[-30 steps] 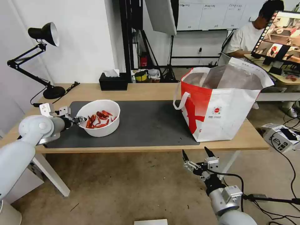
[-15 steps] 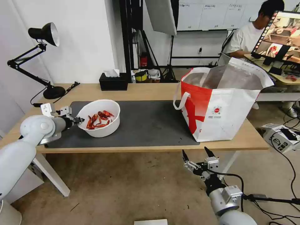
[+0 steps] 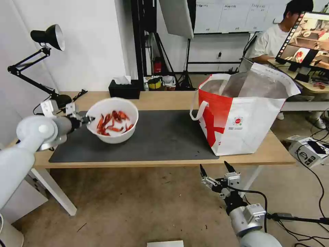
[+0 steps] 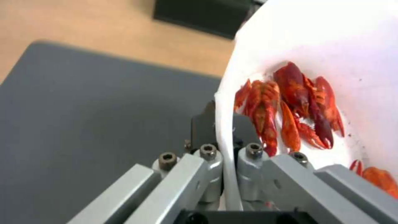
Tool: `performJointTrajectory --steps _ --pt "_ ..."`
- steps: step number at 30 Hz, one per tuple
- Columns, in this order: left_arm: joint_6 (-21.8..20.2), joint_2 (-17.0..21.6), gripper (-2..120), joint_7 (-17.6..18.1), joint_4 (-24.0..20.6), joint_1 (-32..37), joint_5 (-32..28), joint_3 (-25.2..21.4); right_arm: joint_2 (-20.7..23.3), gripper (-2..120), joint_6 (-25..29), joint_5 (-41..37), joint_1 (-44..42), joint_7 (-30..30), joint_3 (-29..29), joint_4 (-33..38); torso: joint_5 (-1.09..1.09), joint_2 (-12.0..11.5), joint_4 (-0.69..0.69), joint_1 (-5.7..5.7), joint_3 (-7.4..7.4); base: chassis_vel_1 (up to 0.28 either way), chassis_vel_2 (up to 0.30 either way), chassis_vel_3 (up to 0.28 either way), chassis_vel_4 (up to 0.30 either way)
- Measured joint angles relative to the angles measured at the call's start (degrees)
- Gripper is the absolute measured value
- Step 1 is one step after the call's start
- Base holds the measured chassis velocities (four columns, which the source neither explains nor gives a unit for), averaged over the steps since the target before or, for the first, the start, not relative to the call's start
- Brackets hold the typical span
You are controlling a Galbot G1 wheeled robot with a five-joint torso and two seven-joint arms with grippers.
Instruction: Pick up the trash from the table and place it into the takeout bag.
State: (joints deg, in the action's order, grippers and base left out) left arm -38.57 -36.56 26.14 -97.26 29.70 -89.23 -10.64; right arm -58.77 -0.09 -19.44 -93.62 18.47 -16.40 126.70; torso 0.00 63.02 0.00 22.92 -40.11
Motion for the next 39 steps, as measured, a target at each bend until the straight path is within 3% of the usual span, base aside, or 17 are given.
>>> performJointTrajectory --steps 8,11,16,19,20,23,37,39 --pt "0.66 -2.81 0 3.34 -0.65 -14.89 -4.54 8.18 0.0 100 0.0 0.0 0.0 0.0 0.0 0.0 0.01 0.0 -0.01 0.0 0.0 0.0 0.0 0.0 0.0" --pt "0.89 -6.82 0 6.14 -0.02 -22.49 -6.86 14.15 0.01 100 0.0 0.0 0.0 -0.01 0.0 0.0 -0.01 0.0 0.0 0.0 0.0 0.0 0.0 0.0 0.0" --pt "1.28 -11.39 0 7.17 1.91 -29.86 -7.49 19.69 0.01 100 0.0 0.0 0.0 0.01 0.0 0.0 0.0 0.0 -0.03 0.01 0.0 0.0 0.0 0.0 0.0" --pt "1.61 -16.75 0 8.7 4.62 -35.85 -7.72 23.37 0.01 100 0.0 0.0 0.01 0.0 0.0 0.01 0.02 0.0 0.0 0.0 0.01 0.0 0.0 0.0 0.0" --pt "1.61 -16.75 0 8.7 4.62 -35.85 -7.72 23.37 0.01 100 0.0 0.0 0.01 0.0 0.0 0.01 0.02 0.0 0.0 0.0 0.01 0.0 0.0 0.0 0.0" --pt "1.98 -22.81 0 9.6 7.51 -39.67 -7.73 25.64 0.01 100 0.0 0.0 0.01 -0.01 -0.01 0.0 0.03 0.0 -0.02 0.01 0.01 0.0 0.0 0.0 0.0" --pt "4.72 -34.71 0 11.12 15.95 -43.26 -4.5 31.98 0.0 100 0.0 0.0 0.01 -0.01 0.0 0.0 0.01 0.0 0.0 0.0 0.0 0.0 0.0 0.0 0.0" --pt "6.37 -37.93 0 12.08 18.34 -43.4 -3.53 32.9 0.0 100 0.0 0.0 0.01 -0.01 0.0 0.0 0.01 0.0 0.0 0.0 0.0 0.0 0.0 0.0 0.0"
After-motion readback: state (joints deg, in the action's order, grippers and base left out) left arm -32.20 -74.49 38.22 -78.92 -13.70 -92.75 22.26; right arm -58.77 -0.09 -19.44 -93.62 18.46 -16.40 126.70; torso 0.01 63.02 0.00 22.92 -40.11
